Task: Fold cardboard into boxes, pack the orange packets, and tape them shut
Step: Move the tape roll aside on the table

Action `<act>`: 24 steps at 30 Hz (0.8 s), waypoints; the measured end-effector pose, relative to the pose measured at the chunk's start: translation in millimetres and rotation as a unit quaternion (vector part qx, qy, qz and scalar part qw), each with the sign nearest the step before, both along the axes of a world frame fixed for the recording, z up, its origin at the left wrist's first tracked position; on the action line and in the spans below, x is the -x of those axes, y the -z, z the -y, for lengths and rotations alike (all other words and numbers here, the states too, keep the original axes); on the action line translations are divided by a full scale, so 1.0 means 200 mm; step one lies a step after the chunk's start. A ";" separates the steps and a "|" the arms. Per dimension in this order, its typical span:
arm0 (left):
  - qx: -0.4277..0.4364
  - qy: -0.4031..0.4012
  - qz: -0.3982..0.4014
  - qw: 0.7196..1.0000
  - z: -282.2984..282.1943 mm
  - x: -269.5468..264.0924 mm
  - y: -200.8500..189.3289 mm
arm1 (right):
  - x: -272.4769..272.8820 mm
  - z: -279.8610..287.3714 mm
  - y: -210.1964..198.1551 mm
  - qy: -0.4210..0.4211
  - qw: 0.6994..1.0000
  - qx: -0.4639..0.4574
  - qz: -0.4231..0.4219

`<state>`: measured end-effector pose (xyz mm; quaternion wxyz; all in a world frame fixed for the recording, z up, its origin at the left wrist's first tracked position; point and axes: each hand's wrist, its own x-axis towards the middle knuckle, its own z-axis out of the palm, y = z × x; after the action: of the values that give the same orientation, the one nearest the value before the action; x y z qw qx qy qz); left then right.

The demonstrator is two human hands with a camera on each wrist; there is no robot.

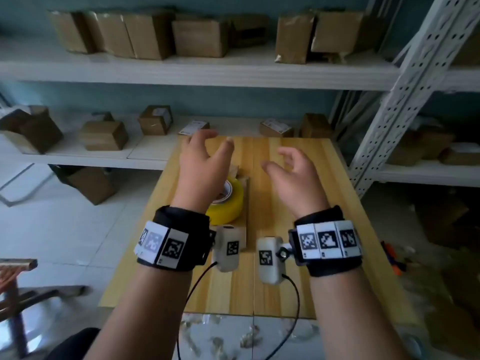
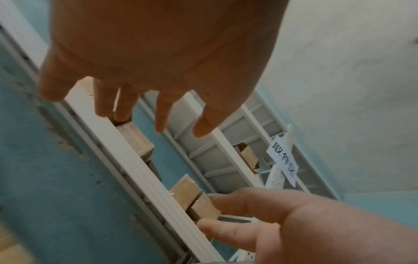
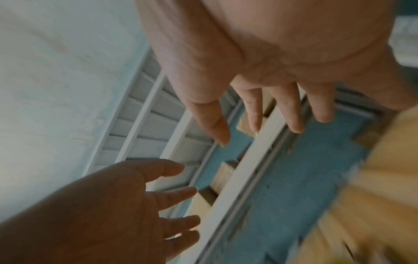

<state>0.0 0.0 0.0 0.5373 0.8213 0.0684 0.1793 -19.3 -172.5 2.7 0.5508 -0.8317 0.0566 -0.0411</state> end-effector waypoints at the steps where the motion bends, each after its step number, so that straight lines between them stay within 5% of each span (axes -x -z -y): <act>1: -0.001 -0.023 -0.008 1.000 -0.01 0.01 0.01 | -0.01 -0.03 0.02 -0.017 1.000 -0.015 -0.009; 4: -0.003 -0.087 -0.101 0.991 -0.07 0.04 0.07 | -0.02 -0.13 0.08 -0.066 0.994 -0.021 -0.085; 10: 0.195 0.017 -0.163 0.967 -0.12 0.16 0.20 | 0.00 -0.25 0.21 -0.080 0.987 -0.008 -0.143; 18: 0.219 0.012 -0.161 0.962 -0.13 0.18 0.26 | 0.03 -0.30 0.30 -0.046 0.991 -0.076 -0.100; 24: 0.224 0.064 -0.156 0.960 0.07 0.14 0.21 | 0.08 -0.07 0.25 0.013 0.994 -0.111 -0.013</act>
<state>-27.9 -14.4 -41.7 0.7002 0.7006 0.1373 -0.0060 -35.6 -159.5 -47.3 0.6383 -0.7651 0.0785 -0.0312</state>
